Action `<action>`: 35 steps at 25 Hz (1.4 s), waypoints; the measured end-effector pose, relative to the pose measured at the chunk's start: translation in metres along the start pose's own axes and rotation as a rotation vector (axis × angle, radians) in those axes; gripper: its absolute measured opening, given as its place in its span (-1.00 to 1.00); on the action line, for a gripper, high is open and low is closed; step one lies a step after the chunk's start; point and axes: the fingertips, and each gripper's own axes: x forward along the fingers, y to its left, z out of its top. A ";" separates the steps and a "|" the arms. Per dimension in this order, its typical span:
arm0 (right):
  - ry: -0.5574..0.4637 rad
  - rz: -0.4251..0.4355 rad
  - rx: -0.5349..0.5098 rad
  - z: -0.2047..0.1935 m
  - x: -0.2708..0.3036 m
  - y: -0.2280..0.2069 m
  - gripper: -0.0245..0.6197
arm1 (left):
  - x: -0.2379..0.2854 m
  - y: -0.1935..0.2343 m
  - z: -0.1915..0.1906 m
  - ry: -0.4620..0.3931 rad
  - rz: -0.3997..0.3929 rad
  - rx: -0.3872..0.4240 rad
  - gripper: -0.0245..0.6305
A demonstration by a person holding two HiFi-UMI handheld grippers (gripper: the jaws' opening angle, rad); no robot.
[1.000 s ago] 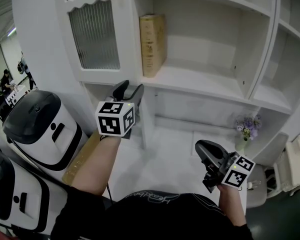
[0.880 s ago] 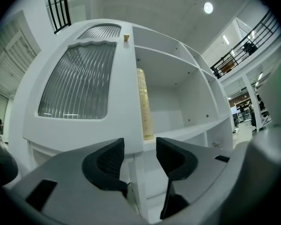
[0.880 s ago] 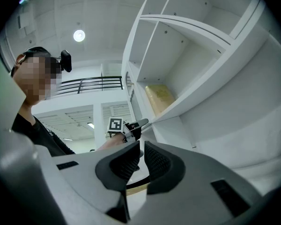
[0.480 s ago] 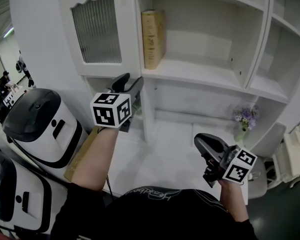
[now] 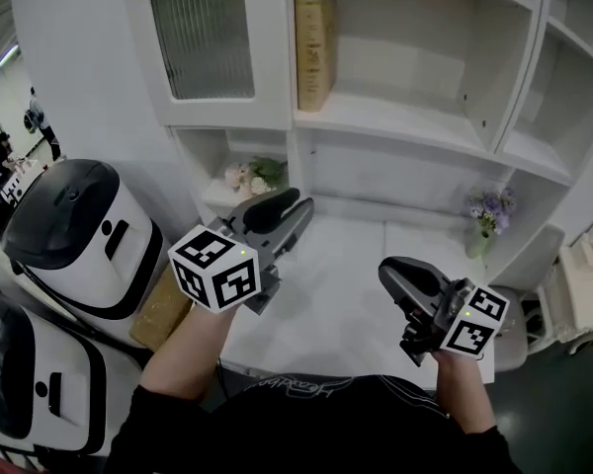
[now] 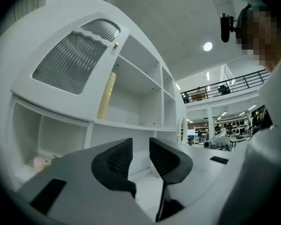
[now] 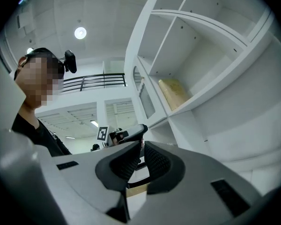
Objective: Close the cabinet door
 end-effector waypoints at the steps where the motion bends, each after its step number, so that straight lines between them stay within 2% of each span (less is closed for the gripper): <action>1: 0.006 -0.002 -0.003 -0.003 0.002 0.003 -0.75 | -0.005 -0.009 -0.007 0.010 -0.024 -0.016 -0.54; 4: 0.007 -0.019 -0.008 -0.011 0.001 0.008 -0.75 | -0.020 -0.036 -0.026 0.023 -0.088 -0.073 -0.62; 7: -0.013 -0.031 -0.010 -0.015 0.002 0.011 -0.75 | -0.030 -0.059 -0.038 0.034 -0.127 -0.087 -0.71; 10: -0.015 -0.047 -0.017 -0.022 0.001 0.015 -0.75 | -0.040 -0.075 -0.049 0.033 -0.115 -0.091 -0.80; 18: -0.035 -0.100 -0.012 -0.035 -0.012 0.021 -0.75 | -0.053 -0.083 -0.081 0.053 -0.073 -0.134 -0.81; 35: 0.010 -0.076 0.056 -0.062 -0.004 0.013 -0.75 | -0.053 -0.076 -0.103 0.087 -0.044 -0.190 -0.81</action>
